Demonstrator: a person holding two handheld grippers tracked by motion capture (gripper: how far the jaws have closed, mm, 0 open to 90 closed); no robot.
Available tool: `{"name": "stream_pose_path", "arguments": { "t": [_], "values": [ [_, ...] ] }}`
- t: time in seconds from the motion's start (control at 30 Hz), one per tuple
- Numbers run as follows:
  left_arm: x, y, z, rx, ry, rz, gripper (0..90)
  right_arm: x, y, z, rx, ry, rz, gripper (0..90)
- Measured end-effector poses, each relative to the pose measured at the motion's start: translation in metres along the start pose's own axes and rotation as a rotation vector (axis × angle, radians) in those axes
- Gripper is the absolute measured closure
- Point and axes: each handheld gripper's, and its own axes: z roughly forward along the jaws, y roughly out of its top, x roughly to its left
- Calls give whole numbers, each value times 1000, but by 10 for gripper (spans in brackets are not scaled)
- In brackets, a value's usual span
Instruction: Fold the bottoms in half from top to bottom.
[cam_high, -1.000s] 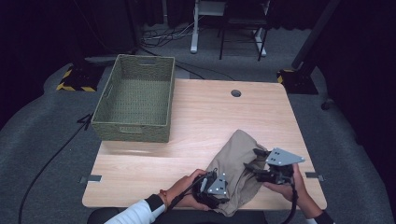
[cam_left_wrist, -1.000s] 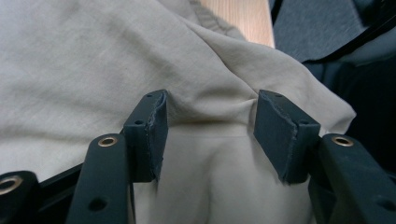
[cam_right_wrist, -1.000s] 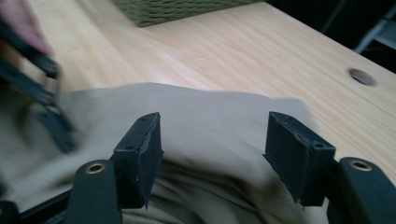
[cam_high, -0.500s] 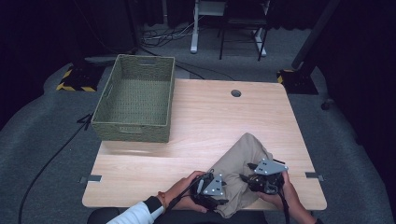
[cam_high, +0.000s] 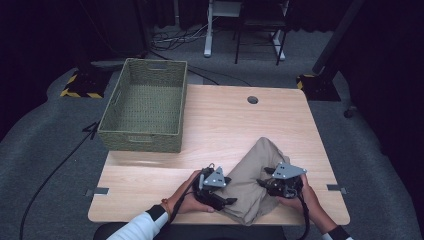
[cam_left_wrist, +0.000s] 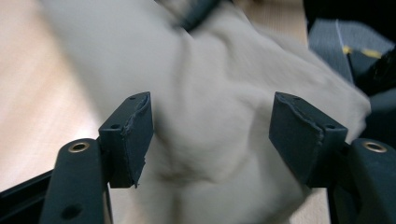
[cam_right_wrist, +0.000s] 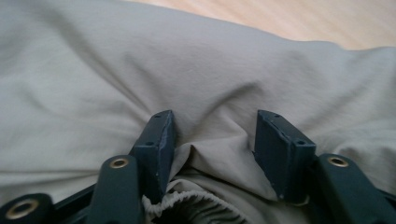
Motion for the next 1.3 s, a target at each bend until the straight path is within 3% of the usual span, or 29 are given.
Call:
{"name": "stream_pose_path", "arguments": {
  "t": [0.1,0.17,0.2,0.3,0.37,0.43,0.5,0.6,0.7,0.77,0.8,0.9,1.17,1.3],
  "values": [
    [-5,-1,4,3,14,-4,317,-9,6,2,2,-67,-6,351],
    [-11,0,5,23,57,24,319,-10,7,-3,8,-79,24,327],
    [-15,0,6,29,67,18,319,-9,8,-7,7,-98,24,320],
    [-22,-1,11,42,87,41,318,-1,11,-29,-13,-117,30,310],
    [-22,-1,12,44,86,25,318,8,11,-44,-30,-115,44,311],
    [-23,-1,11,46,91,25,319,19,7,-54,-13,-131,73,314],
    [-24,-1,12,49,87,22,319,28,-2,-56,6,-106,106,319],
    [-26,0,13,50,85,23,319,30,-14,-43,86,-99,141,311],
    [-29,0,15,54,78,26,313,21,-16,-33,73,-84,170,342],
    [-30,0,16,55,76,20,311,16,-13,-25,101,-78,118,408],
    [-31,0,17,55,72,26,310,13,-14,-18,144,-101,80,409],
    [-29,0,17,49,66,13,310,2,-15,-7,112,-67,92,409],
    [-30,0,18,43,70,14,298,-21,4,24,90,-46,78,421],
    [-27,1,6,26,54,22,241,-26,7,22,90,-43,111,366]
  ]
}}
